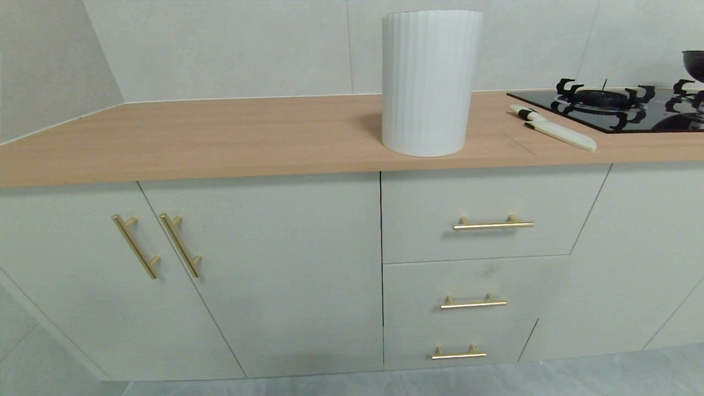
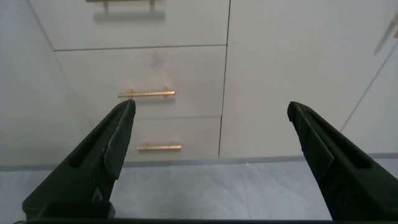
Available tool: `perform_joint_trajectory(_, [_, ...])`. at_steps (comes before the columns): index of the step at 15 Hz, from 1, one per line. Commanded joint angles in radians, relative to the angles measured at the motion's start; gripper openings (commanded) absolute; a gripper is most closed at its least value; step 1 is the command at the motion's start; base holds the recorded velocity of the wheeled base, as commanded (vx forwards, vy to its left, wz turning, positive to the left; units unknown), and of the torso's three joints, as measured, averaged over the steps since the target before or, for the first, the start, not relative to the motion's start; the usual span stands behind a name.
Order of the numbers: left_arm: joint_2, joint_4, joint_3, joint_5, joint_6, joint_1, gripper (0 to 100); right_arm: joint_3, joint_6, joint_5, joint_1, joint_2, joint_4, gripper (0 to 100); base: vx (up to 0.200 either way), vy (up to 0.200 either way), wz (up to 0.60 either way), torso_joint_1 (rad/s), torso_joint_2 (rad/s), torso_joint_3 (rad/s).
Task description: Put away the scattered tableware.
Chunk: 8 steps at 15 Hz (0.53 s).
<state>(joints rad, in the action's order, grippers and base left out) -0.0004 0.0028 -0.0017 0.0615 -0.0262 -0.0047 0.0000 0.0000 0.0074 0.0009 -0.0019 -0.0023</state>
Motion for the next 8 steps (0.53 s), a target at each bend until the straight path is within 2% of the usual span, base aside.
perform_joint_trajectory(1, [0.000,0.000,0.000,0.000,0.000,0.000,100,0.000,0.000,0.000,0.001,0.002,-0.001,100,0.200,0.000,0.00,0.002,0.01,0.002])
perform_joint_trajectory(8, [0.000,0.000,0.000,0.000,0.002,0.000,100,0.000,0.000,0.000,0.001,0.002,-0.001,100,0.200,0.000,0.00,0.004,0.00,0.002])
